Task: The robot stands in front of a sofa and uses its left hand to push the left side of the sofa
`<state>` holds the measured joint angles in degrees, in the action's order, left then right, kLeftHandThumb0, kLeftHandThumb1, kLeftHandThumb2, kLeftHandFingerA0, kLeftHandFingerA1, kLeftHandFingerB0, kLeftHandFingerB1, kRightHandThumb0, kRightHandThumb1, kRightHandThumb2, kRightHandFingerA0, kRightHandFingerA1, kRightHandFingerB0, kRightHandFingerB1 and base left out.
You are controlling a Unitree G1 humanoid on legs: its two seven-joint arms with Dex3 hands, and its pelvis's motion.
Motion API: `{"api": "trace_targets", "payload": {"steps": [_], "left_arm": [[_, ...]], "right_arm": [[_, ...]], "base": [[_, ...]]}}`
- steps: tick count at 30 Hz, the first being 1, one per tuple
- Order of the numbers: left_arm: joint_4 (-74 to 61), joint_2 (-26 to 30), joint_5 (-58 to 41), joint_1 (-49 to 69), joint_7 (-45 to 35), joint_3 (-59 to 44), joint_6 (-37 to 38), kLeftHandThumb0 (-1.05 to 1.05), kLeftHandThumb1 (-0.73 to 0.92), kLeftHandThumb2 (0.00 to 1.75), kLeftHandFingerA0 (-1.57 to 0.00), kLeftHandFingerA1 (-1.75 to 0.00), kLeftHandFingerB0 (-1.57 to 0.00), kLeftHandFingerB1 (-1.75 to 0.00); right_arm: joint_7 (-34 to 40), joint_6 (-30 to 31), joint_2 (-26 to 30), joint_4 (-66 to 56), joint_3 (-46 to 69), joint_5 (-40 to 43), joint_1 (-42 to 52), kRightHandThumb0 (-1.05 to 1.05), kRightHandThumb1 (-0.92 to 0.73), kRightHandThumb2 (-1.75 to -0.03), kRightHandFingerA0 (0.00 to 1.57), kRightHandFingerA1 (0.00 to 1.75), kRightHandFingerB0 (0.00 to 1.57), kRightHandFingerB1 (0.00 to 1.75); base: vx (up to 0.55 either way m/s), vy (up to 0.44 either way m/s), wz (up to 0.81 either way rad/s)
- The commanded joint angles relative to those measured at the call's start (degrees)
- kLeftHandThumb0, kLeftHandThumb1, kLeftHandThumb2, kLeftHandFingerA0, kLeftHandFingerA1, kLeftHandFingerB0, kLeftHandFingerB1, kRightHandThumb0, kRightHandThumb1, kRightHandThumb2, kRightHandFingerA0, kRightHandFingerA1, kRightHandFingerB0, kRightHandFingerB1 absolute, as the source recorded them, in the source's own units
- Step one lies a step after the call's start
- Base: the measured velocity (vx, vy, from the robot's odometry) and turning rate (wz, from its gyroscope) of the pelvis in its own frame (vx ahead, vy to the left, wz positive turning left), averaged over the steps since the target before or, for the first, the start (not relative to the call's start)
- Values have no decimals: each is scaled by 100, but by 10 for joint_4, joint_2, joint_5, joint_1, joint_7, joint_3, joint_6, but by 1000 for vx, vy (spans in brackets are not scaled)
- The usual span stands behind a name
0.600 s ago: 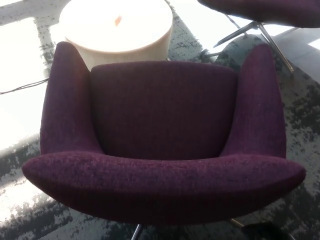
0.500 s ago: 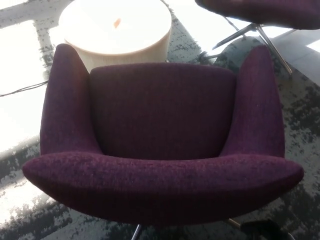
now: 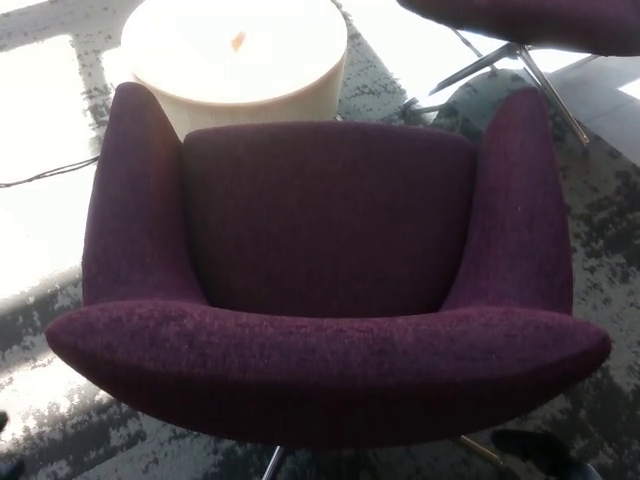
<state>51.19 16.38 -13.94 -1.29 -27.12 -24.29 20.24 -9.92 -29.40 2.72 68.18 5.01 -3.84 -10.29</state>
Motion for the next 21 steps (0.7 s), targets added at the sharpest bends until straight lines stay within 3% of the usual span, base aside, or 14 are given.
{"api": "trace_targets", "payload": {"steps": [1,3,4,5,6,9,10,11,14,18,19,21], "left_arm": [[-9,52,-35,-51,-12,-26,-16,-84,87,119,0,-21,0,-15],[-3,65,-34,-72,-6,-28,-25,-77,89,119,0,-23,0,-18],[3,72,-30,-83,-7,-27,-21,-71,92,83,0,-20,0,-12],[12,78,-32,-94,-13,-28,-22,-76,82,97,0,-19,0,-13],[27,92,-25,-112,-24,-22,-18,-77,86,118,0,-23,0,-18],[46,113,-13,-140,-34,-7,-28,-77,86,118,0,-22,0,-17],[51,116,-8,-149,-31,0,-31,-73,92,84,0,-12,0,-8],[58,119,-6,-162,-33,6,-31,-79,86,118,0,-21,0,-16],[79,123,-3,-191,-36,22,-34,-80,84,117,0,-20,0,-16],[97,134,11,-216,-42,48,-36,-85,82,118,0,-17,0,-15],[97,134,22,-228,-38,61,-41,-84,81,118,0,-19,0,-16],[99,136,34,-240,-33,80,-50,-83,80,118,0,-20,0,-18]], "right_arm": [[-9,-19,11,11,7,11,1,-54,-31,-113,10,72,3,68],[-11,-16,12,13,8,11,-1,-54,-31,-113,8,71,1,67],[-11,-14,12,14,9,11,-1,-105,-69,-132,14,88,10,83],[-11,-15,13,15,9,10,0,-105,-92,-93,1,120,0,110],[-13,-17,16,16,5,6,1,-105,-70,-137,2,81,3,73],[-18,-19,17,19,3,4,2,-105,-66,-135,0,80,5,72],[-20,-19,18,19,4,5,2,-105,-66,-134,0,79,10,70],[-23,-18,18,20,5,7,3,-105,-92,-89,0,106,0,87],[-30,-19,18,20,6,9,4,-105,-92,-87,0,105,0,84],[-27,-24,16,21,5,7,7,-105,-92,-88,0,108,0,87],[-29,-24,16,21,6,8,8,-105,-63,-132,0,81,8,71],[-30,-24,15,21,6,9,8,-105,-62,-132,0,81,5,72]], "base": [[0,0,0],[0,0,0],[0,0,0],[0,0,0],[0,0,0],[0,0,0],[0,0,0],[0,0,0],[0,0,0],[0,0,0],[0,0,0],[0,0,0]]}}
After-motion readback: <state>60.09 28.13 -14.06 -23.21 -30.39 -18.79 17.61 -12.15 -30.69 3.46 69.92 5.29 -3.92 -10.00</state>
